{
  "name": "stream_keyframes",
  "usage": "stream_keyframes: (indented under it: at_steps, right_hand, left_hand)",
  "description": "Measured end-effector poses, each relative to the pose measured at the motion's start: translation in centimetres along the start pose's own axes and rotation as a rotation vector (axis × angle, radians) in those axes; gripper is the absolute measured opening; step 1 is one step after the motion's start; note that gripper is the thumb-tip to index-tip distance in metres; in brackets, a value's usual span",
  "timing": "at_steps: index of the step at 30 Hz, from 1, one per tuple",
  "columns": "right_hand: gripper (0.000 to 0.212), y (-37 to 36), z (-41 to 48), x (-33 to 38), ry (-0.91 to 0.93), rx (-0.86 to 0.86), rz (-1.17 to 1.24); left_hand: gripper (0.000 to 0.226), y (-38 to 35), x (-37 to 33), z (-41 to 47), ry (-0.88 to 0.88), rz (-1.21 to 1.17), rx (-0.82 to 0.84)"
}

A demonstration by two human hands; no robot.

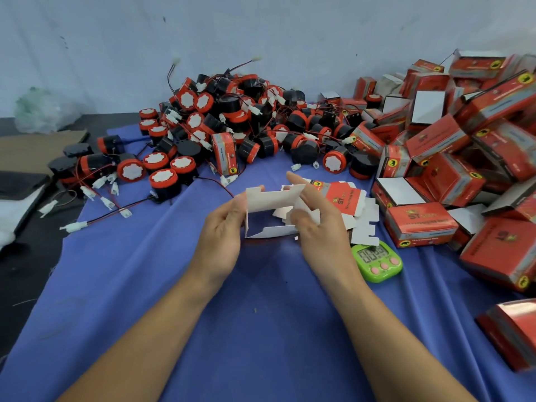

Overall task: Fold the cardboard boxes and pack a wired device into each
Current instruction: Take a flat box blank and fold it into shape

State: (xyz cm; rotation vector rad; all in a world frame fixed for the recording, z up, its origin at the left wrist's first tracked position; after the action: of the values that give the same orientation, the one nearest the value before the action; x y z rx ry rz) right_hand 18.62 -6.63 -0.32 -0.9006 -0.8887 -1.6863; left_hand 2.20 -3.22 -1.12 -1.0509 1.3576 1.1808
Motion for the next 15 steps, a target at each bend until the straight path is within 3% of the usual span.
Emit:
stream_keyframes:
  at_steps: [5, 11, 15]
  right_hand:
    - [0.027, -0.9, -0.2, 1.5, 0.08, 0.104, 0.171]
    - [0.025, -0.4, 0.0, -0.1, -0.078, -0.035, 0.192]
    - [0.04, 0.2, -0.1, -0.8, -0.066, -0.06, 0.086]
  left_hand:
    - [0.049, 1.0, 0.7, 0.2, 0.104, -0.141, -0.031]
    - [0.047, 0.5, 0.7, 0.4, 0.168, -0.167, 0.058]
    - [0.053, -0.1, 0.1, 0.4, 0.152, -0.129, 0.068]
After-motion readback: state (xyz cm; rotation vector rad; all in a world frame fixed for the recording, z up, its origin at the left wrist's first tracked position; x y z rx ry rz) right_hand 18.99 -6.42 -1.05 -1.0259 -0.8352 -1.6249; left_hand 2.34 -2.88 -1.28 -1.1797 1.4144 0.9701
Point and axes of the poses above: each hand's wrist, its own z-axis towards the middle knuckle, its own y-axis out of the back of the hand, x = y × z, the point moved 8 cm from there along z, towards the middle knuckle, and after that the axes turned 13 degrees about y, right-handed, at the moved point
